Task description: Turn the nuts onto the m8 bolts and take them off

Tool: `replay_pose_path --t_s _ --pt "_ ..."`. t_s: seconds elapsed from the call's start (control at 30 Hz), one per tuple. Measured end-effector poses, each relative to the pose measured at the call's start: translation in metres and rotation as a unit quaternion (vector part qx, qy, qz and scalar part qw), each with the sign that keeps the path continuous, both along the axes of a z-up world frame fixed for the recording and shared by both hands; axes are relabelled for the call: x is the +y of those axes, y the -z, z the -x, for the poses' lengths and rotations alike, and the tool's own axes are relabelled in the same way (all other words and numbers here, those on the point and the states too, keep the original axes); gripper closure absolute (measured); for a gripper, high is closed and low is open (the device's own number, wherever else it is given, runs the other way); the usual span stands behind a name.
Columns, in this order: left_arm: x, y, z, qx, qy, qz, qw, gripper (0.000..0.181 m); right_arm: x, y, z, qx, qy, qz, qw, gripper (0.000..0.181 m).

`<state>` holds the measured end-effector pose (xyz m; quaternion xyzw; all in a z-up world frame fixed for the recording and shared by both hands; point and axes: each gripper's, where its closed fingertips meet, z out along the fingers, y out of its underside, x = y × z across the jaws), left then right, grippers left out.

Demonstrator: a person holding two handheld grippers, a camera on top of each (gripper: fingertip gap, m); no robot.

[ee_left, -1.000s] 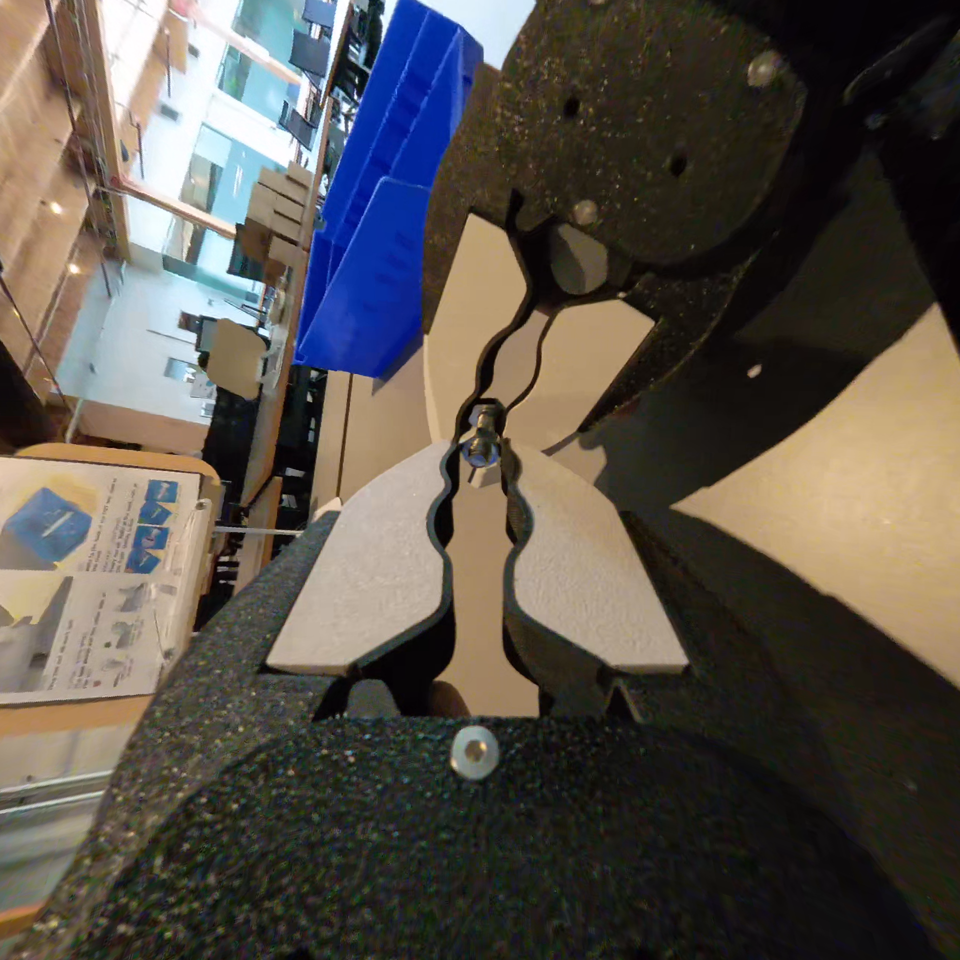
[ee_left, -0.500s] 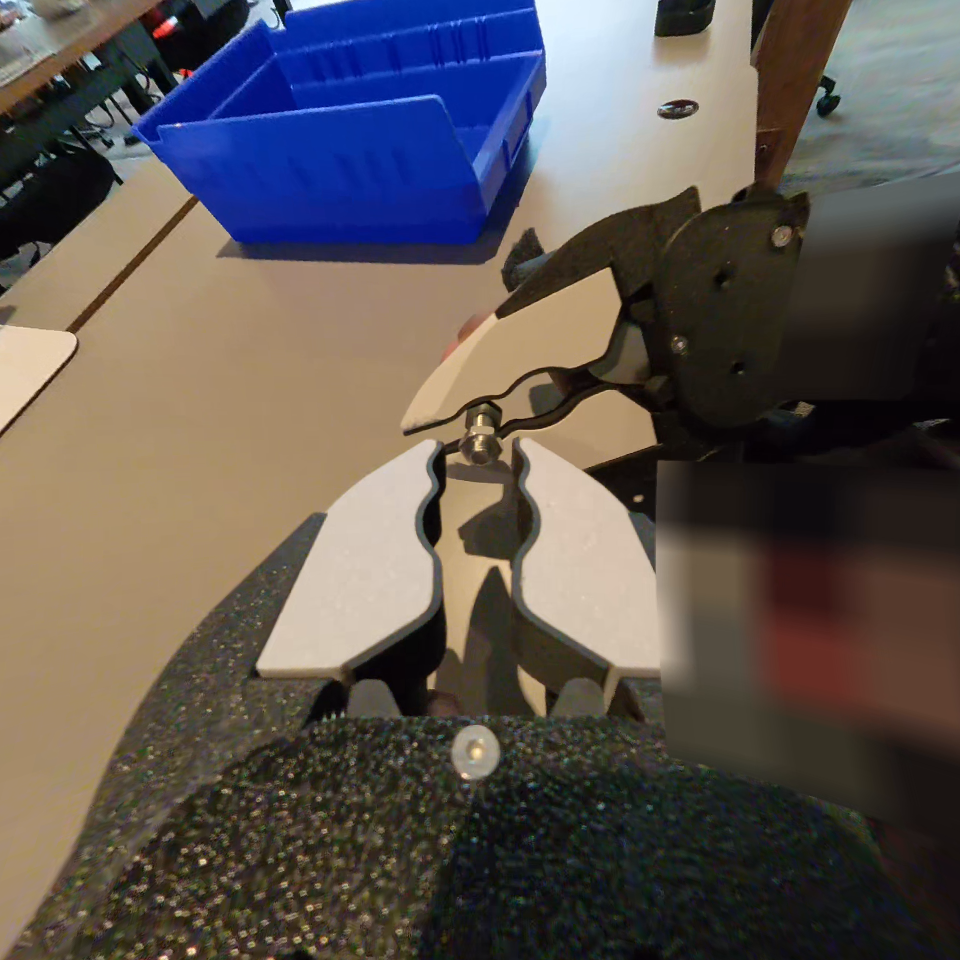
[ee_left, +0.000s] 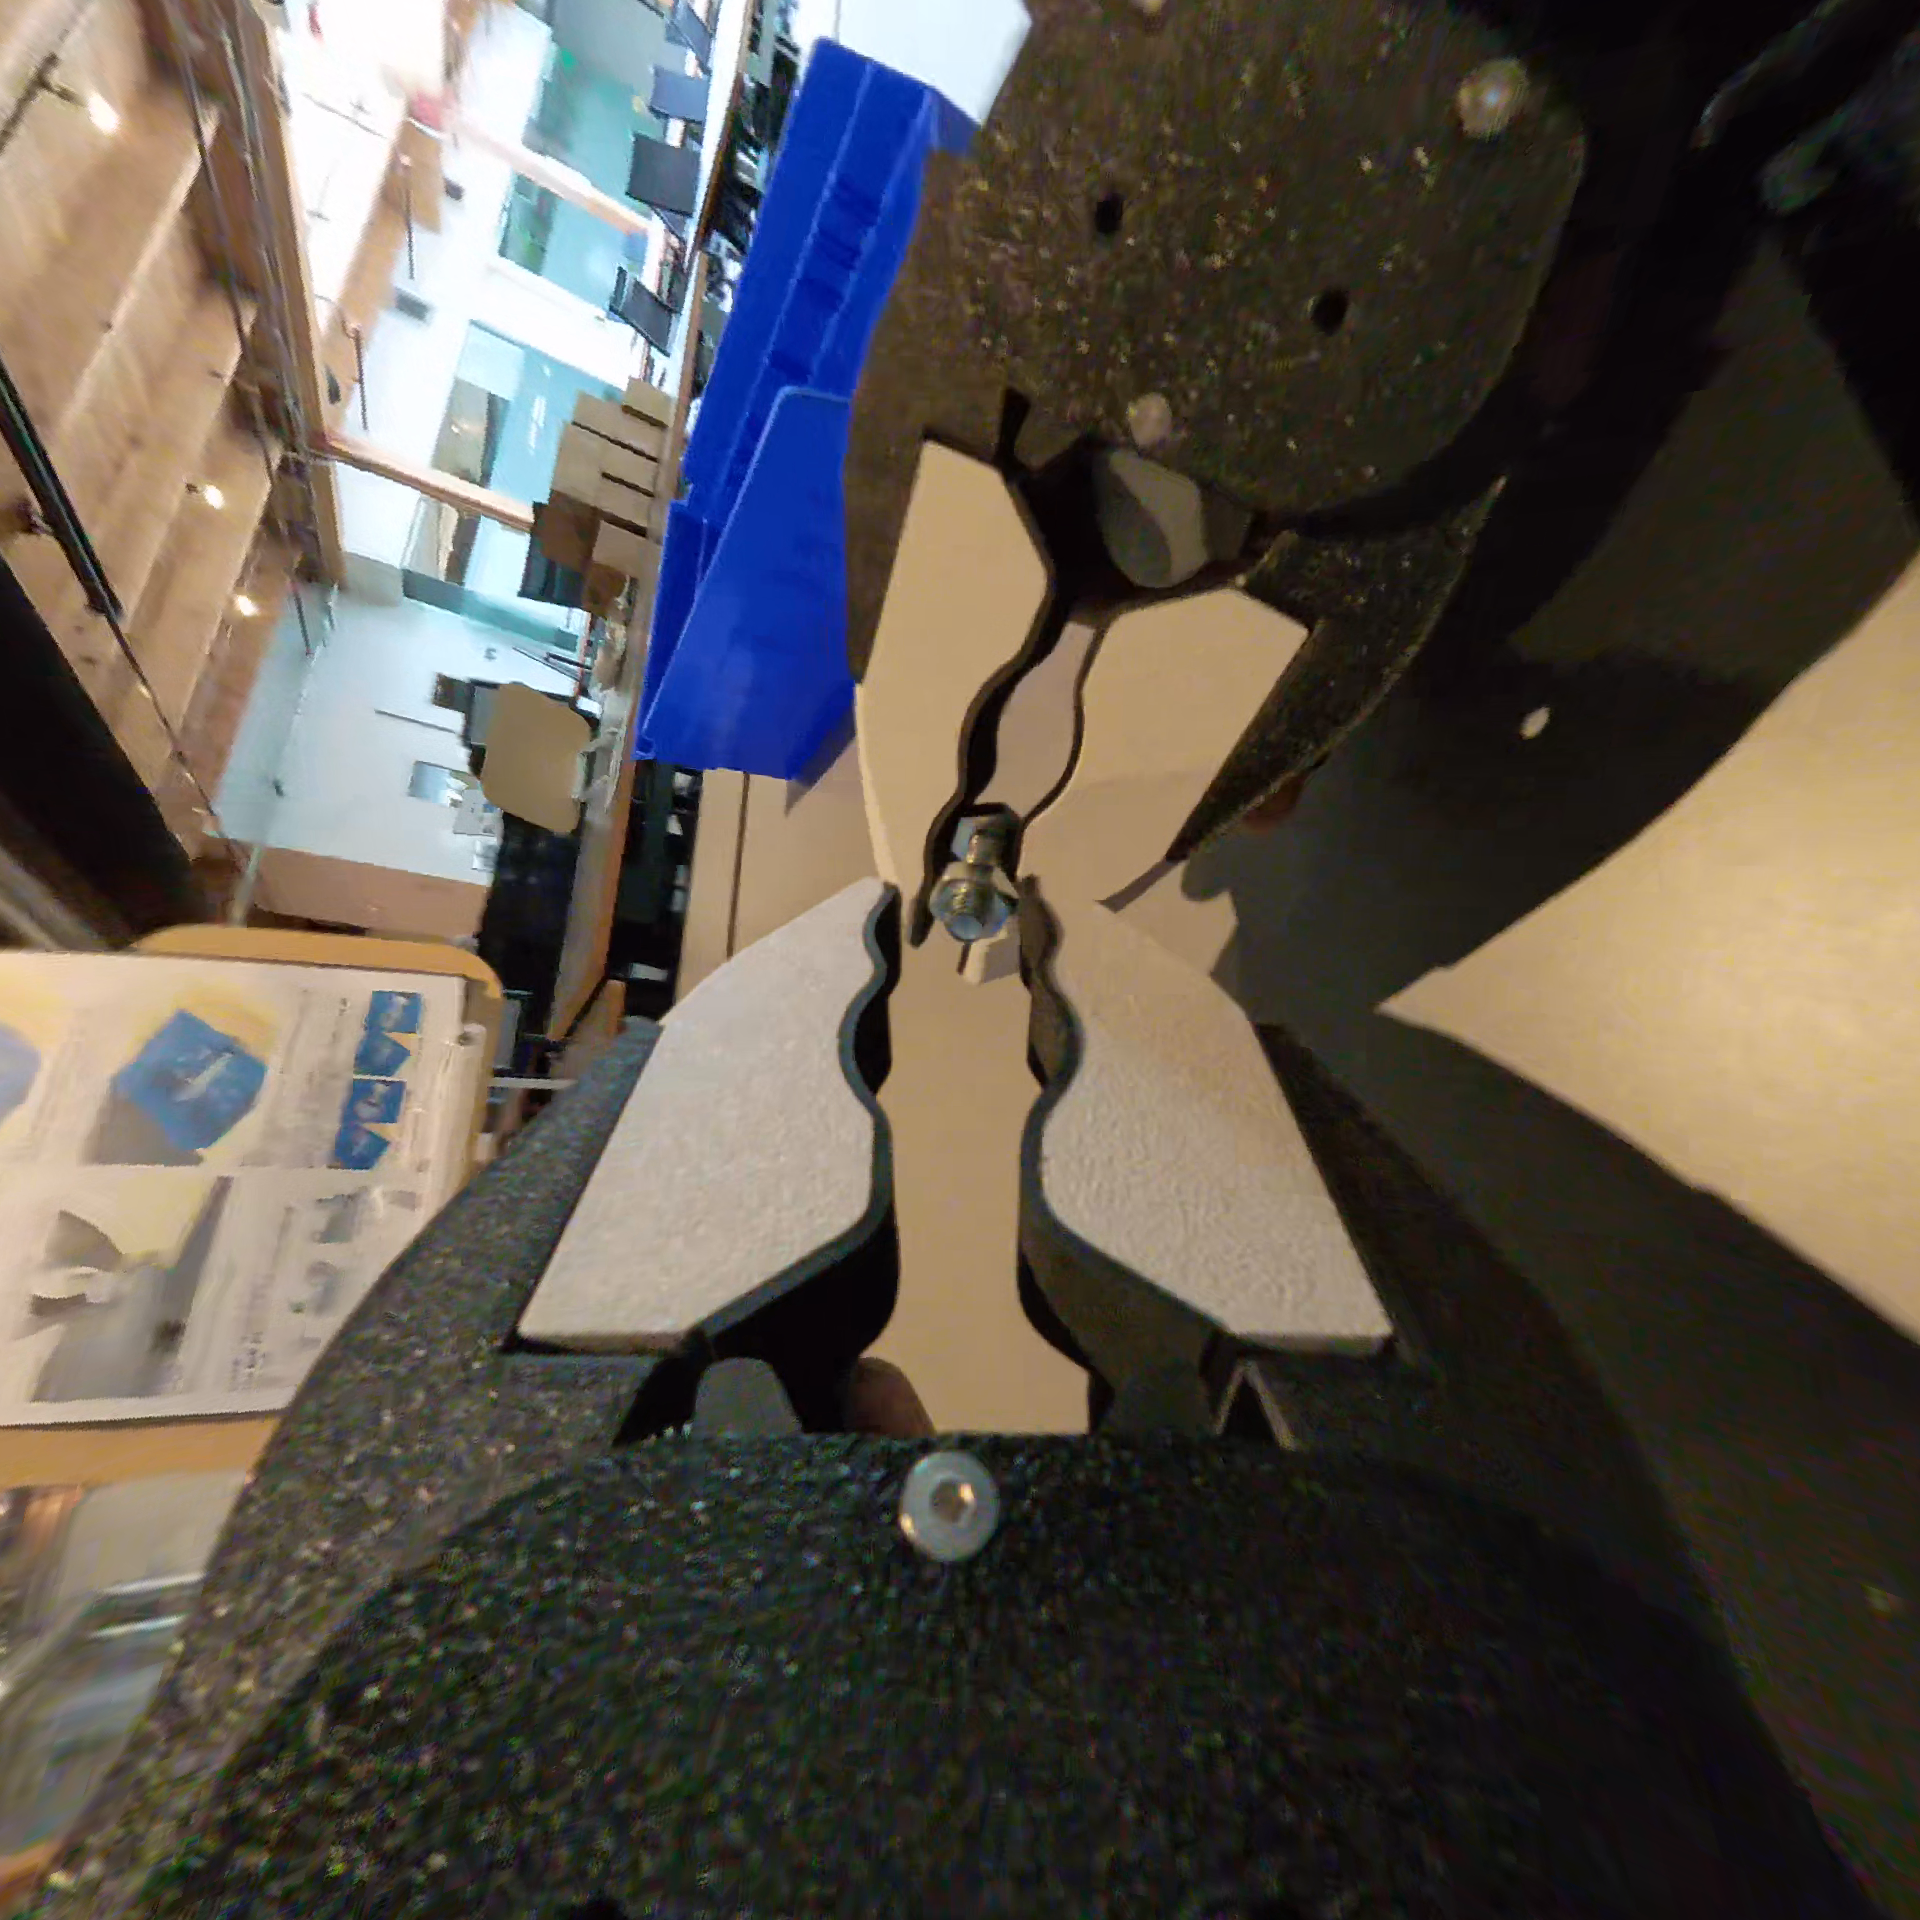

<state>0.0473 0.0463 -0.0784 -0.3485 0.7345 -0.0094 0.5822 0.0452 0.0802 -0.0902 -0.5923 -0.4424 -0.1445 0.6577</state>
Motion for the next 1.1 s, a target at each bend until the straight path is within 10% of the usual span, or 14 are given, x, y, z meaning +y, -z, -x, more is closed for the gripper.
replay_pose_path --t_s 0.47,0.63,0.77,0.9,1.1 --pt "-0.005 -0.002 0.001 -0.082 -0.078 0.442 0.89 0.158 0.0 0.0 0.0 0.003 0.0 0.001 1.0 0.171" --pt "-0.003 0.003 -0.002 -0.069 -0.068 0.38 0.92 0.167 0.001 0.0 -0.002 0.004 0.003 0.001 1.0 0.171" --pt "-0.002 0.003 -0.002 -0.025 -0.015 0.137 0.99 0.166 0.001 0.0 -0.002 0.001 0.004 0.001 1.0 0.171" --pt "-0.001 0.001 -0.003 -0.006 0.008 -0.039 0.999 0.166 0.001 0.0 -0.002 0.002 0.004 0.0 1.0 0.171" --pt "-0.008 -0.019 -0.002 -0.08 0.01 0.107 0.991 0.15 0.001 -0.001 -0.001 0.003 0.003 -0.002 1.0 0.171"
